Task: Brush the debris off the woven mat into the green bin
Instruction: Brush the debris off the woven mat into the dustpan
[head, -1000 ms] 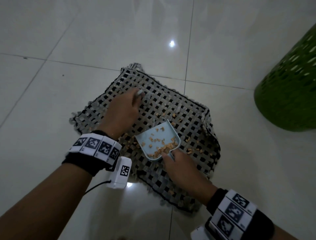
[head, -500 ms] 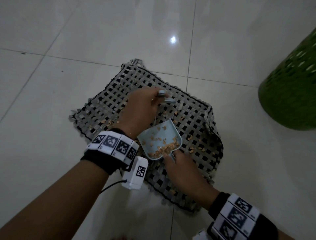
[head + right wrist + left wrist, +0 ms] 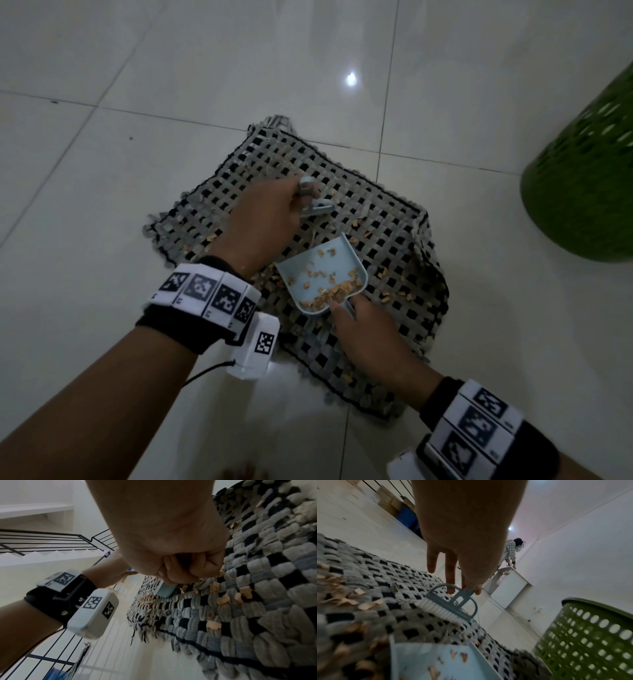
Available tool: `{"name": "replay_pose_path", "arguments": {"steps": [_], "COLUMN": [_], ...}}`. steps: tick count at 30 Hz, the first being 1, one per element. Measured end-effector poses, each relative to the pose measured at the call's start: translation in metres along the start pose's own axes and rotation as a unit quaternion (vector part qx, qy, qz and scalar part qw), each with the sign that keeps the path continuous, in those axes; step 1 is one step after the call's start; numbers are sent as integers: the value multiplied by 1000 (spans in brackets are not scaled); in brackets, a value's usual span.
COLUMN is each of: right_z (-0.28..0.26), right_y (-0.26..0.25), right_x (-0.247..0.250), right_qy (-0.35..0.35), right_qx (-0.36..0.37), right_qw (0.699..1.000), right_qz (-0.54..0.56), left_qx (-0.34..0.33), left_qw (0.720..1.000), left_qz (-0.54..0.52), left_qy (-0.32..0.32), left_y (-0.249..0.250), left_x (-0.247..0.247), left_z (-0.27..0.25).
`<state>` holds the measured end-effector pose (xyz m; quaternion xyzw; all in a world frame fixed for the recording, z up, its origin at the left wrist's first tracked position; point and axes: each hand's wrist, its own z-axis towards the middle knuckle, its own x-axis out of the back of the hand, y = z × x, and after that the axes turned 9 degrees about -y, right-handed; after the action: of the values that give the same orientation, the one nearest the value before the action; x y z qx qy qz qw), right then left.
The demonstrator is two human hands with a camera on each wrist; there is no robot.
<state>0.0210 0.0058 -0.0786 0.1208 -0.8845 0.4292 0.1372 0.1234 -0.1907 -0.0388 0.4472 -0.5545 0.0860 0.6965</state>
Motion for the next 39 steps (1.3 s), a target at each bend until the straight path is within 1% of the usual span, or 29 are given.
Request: {"name": "replay_pose_path", "arguments": {"steps": [4, 5, 8, 9, 11, 13, 14, 15, 18, 20, 23, 27, 31, 34, 37, 39], "right_z": [0, 0, -1, -2, -3, -5, -5, -7, -7, -1, 17, 42, 51, 49, 50, 50], "right_y": [-1, -1, 0, 0, -2, -3, -3, -4, -10, -17, -28, -33, -28, -26, -27, -26], "right_x": [1, 1, 1, 2, 3, 3, 3, 3, 6, 11, 19, 30, 31, 30, 30, 30], "right_qy": [1, 2, 5, 5, 7, 15, 20, 25, 36, 46, 60, 78, 48, 40, 43, 42], "right_qx": [4, 4, 1, 3, 15, 33, 41, 48, 60, 67, 76, 65, 22, 23, 23, 23], "right_qw": [1000, 1000, 1000, 1000, 1000, 999, 999, 998, 996, 995, 995, 994, 998, 998, 998, 998], "right_qz": [-18, -21, -14, -8, 6, 20, 25, 31, 48, 51, 34, 44, 45, 42, 41, 42], "left_qx": [-15, -13, 0, 3, -2, -1, 7, 15, 33, 40, 36, 2, -15, -29, -22, -12], "left_qw": [999, 999, 999, 999, 999, 999, 999, 999, 999, 996, 994, 998, 1000, 998, 995, 994], "left_qz": [26, 22, 25, 31, 32, 8, -12, -27, -15, -32, -50, -25, 9, 47, 69, 61], "left_qy": [-30, -22, 28, 30, -7, -50, -51, -38, 38, 77, 90, 65, 24, -13, -64, -94], "left_y": [19, 20, 16, 15, 13, 10, 8, 6, 0, -2, -4, -5, -3, 1, 6, 8], "left_x": [-7, -6, -5, -5, -4, 0, 5, 11, 26, 33, 30, 14, 1, 0, 7, 15], "left_z": [-23, -25, -22, -22, -21, -19, -16, -10, 11, 25, 44, 65, 76, 78, 75, 71]}}
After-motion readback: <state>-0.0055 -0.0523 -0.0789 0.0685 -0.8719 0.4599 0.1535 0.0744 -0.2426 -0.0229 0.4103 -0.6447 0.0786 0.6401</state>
